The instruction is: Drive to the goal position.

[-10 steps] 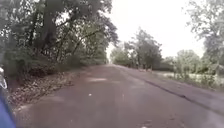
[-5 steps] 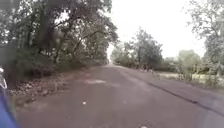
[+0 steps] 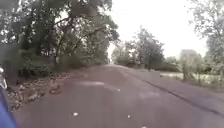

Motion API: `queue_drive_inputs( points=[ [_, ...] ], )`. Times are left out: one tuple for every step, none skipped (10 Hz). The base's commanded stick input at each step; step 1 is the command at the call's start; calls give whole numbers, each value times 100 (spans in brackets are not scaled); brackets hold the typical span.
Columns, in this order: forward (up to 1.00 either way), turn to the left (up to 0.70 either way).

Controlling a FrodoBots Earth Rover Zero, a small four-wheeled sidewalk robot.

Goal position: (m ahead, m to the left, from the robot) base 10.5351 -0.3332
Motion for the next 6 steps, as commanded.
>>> queue_drive_inputs(
  points=[
    [70,-2],
    [70,-2],
    [70,-2],
    [70,-2],
    [70,-2],
    [70,-2]
  ],
)
